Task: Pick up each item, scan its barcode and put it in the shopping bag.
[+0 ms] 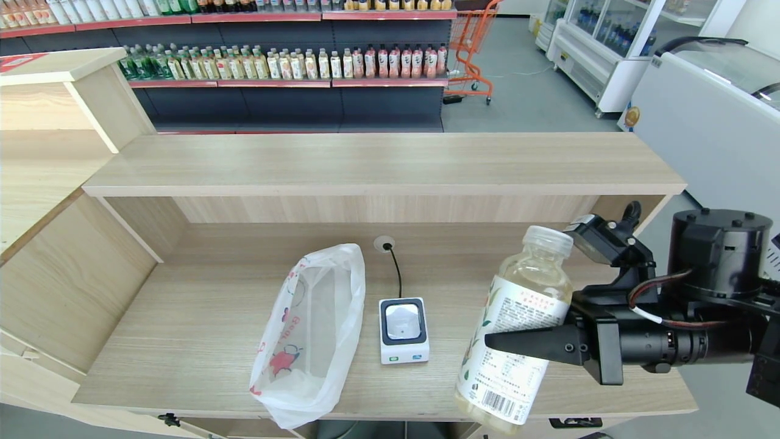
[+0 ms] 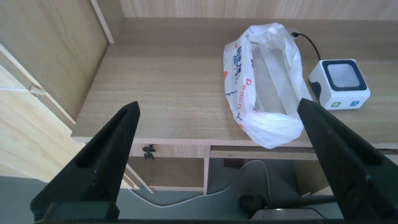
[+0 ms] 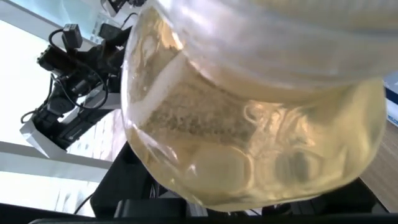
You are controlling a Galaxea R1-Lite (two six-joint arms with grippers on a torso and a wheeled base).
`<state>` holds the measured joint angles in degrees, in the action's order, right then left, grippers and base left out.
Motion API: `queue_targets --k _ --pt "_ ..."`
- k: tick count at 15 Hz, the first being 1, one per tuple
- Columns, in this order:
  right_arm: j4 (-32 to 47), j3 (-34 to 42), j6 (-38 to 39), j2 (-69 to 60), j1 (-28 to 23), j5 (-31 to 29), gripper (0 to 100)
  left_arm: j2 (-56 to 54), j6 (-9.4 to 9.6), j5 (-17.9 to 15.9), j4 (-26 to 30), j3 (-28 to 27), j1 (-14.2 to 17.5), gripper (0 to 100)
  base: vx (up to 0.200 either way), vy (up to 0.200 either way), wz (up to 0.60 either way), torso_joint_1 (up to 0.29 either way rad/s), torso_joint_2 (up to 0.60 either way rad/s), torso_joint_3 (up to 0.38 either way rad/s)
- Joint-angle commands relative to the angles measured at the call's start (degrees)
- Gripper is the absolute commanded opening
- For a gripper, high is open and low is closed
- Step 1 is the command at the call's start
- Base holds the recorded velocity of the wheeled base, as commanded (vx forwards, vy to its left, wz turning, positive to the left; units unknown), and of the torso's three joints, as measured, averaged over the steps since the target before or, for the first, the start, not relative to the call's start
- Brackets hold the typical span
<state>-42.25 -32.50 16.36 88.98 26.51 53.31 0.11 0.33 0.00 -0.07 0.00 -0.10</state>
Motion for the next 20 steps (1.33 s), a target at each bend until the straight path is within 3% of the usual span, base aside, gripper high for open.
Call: queue_targets --k 1,3,5,7,9,12,15,18,20 --pt "-0.2 0.1 -0.1 -0.1 -0.1 0.0 0 0.0 0.02 0.0 0.0 0.0 0.0 100 0.0 0.0 0.0 0.0 0.0 0.0" --pt "-0.6 -0.4 -5.7 -0.4 -2.5 -2.1 0 0.0 0.02 0.0 0.0 0.0 0.0 100 0.0 0.0 0.0 0.0 0.0 0.0" --pt "-0.2 0.7 -27.1 -0.5 -11.0 -2.9 0 0.0 0.02 0.0 0.0 0.0 0.0 100 0.0 0.0 0.0 0.0 0.0 0.0" --pt "-0.3 3.6 -41.5 -1.6 -19.0 -2.1 0 0.0 0.02 0.0 0.0 0.0 0.0 100 0.0 0.0 0.0 0.0 0.0 0.0" --pt "-0.6 4.6 -44.6 -4.0 -23.0 -2.4 0 0.0 0.02 0.0 0.0 0.0 0.0 100 0.0 0.0 0.0 0.0 0.0 0.0" --pt "-2.2 6.6 -47.7 -6.3 -24.9 -8.0 0 0.0 0.02 0.0 0.0 0.0 0.0 100 0.0 0.0 0.0 0.0 0.0 0.0" --pt "-6.9 7.2 -56.7 -6.4 -26.2 -14.6 0 0.0 0.02 0.0 0.0 0.0 0.0 100 0.0 0.0 0.0 0.0 0.0 0.0" --pt "-16.2 7.3 -66.0 -2.1 -21.9 -14.1 0 0.0 0.02 0.0 0.0 0.0 0.0 100 0.0 0.0 0.0 0.0 0.0 0.0" --pt "-18.1 7.6 -77.8 1.3 -20.6 -10.9 0 0.0 0.02 0.0 0.0 0.0 0.0 100 0.0 0.0 0.0 0.0 0.0 0.0"
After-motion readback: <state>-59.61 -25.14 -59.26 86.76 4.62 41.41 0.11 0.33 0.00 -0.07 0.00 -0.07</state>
